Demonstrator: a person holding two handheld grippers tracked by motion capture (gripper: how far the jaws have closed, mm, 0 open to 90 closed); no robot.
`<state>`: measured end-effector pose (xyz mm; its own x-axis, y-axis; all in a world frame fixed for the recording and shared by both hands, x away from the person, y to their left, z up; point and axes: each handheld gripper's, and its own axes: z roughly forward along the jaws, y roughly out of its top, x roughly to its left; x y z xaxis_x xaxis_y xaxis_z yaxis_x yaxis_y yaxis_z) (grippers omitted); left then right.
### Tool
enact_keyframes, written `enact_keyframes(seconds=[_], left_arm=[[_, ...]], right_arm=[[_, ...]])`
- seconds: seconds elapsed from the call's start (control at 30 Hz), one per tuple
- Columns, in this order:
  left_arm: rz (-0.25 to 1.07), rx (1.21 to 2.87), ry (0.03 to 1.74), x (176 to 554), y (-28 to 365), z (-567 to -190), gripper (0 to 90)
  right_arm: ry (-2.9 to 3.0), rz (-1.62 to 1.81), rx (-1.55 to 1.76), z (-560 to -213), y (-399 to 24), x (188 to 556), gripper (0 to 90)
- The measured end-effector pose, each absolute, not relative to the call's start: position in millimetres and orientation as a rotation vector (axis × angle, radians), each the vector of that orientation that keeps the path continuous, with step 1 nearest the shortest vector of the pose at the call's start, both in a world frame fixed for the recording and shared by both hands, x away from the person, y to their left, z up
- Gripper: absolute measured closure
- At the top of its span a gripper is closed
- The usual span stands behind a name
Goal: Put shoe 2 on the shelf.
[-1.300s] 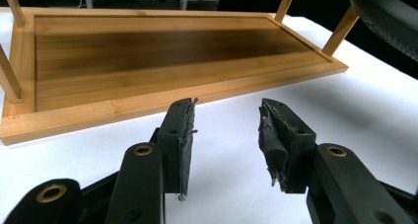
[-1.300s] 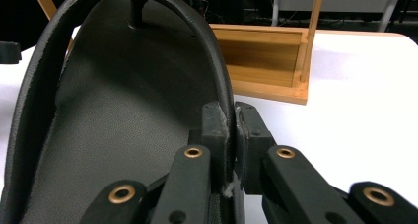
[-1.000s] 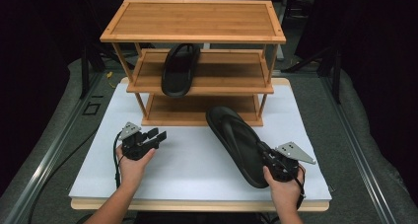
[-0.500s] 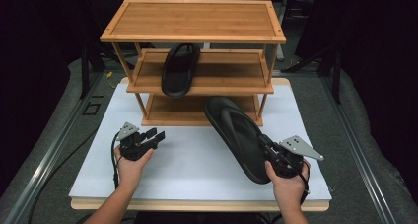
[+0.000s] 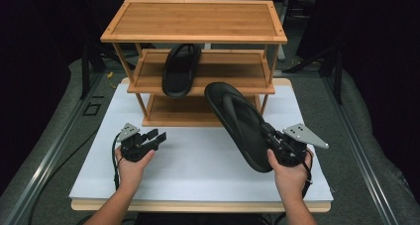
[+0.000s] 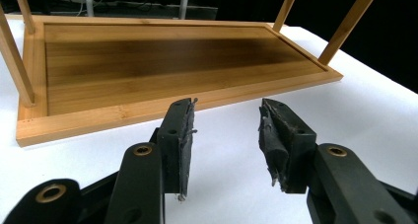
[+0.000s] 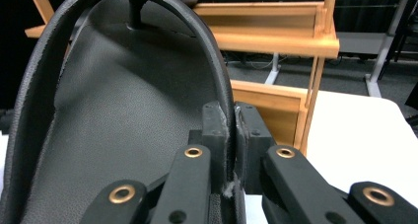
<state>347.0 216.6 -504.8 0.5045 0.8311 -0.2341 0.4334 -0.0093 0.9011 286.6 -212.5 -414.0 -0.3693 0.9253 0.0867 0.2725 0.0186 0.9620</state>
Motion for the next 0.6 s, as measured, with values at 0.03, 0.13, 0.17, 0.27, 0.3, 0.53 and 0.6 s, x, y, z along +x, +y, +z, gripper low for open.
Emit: enact_keyframes(seconds=[0.03,0.13,0.17,0.27,0.3,0.53,0.6], left_arm=[[0.445,1.637,1.098,346.9,216.2,-504.9,56.1],[0.446,1.654,1.084,346.3,213.7,-505.1,56.1],[0.448,1.656,1.081,346.1,213.0,-505.1,56.1],[0.446,1.663,1.076,344.8,212.5,-504.6,56.1],[0.446,1.66,1.072,344.4,212.2,-504.5,56.1],[0.443,1.651,1.075,343.1,213.9,-503.2,56.1],[0.443,1.658,1.07,342.7,212.9,-503.5,56.1]], right_arm=[[1.689,1.378,1.229,-412.4,-212.1,288.3,84.3],[1.697,1.363,1.227,-405.4,-210.5,295.2,84.3],[1.698,1.368,1.225,-404.3,-210.2,297.2,84.3],[1.677,1.363,1.255,-401.4,-208.8,305.6,84.3],[1.675,1.361,1.265,-400.7,-208.6,307.6,84.3],[1.669,1.322,1.267,-391.5,-200.5,330.2,84.3],[1.66,1.304,1.271,-388.9,-197.4,334.6,84.3]])
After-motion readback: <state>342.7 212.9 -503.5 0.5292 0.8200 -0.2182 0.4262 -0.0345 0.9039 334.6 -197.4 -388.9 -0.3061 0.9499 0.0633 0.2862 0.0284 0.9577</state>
